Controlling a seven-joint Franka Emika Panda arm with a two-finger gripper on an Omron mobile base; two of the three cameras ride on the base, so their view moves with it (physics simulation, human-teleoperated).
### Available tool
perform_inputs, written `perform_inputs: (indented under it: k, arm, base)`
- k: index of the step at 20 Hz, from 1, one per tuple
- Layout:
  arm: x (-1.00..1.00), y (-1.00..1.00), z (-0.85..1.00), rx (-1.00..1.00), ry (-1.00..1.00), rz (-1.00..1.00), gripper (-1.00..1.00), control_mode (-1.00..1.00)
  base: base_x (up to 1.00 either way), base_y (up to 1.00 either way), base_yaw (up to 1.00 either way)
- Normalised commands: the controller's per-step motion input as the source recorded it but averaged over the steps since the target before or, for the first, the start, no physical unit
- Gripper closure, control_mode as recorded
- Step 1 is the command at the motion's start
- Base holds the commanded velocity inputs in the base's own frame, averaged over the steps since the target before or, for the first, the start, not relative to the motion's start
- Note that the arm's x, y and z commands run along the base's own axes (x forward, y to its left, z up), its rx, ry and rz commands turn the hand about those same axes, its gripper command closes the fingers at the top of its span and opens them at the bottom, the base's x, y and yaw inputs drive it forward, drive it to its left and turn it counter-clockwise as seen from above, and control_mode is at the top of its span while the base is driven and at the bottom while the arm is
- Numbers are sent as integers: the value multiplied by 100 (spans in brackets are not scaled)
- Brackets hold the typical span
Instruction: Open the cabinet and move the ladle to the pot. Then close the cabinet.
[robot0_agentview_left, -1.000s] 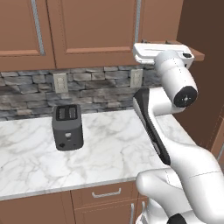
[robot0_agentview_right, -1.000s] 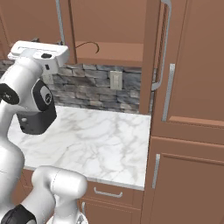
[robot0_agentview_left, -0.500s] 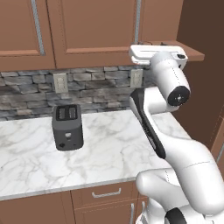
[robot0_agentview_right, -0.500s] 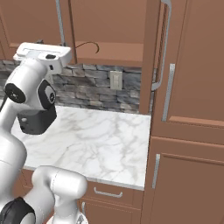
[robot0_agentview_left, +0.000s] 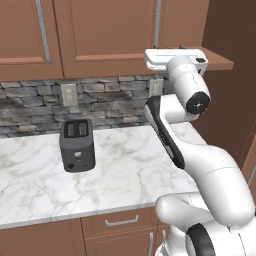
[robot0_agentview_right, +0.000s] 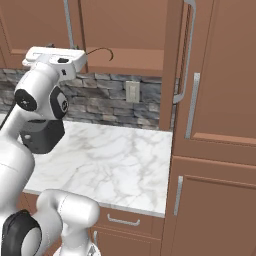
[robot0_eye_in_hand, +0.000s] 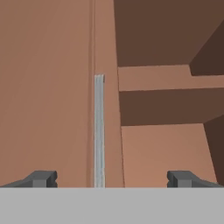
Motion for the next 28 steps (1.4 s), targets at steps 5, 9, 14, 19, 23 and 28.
perform_inputs:
  k: [5,9,14,19,23,28]
  arm:
    - [37,3,0,-5,0,0,-100,-100]
    - [34,1,0,-4,0,0,-100,-100]
    - [23,0,0,-2,0,0,-100,-100]
    - [21,4,0,-3,0,0,-100,-100]
    - [18,10,0,-6,0,0,-100,-100]
    - [23,7,0,-5,0,0,-100,-100]
  base:
    - [0,0,0]
    - [0,0,0]
    - [0,0,0]
    - [0,0,0]
    - [0,0,0]
    - [0,0,0]
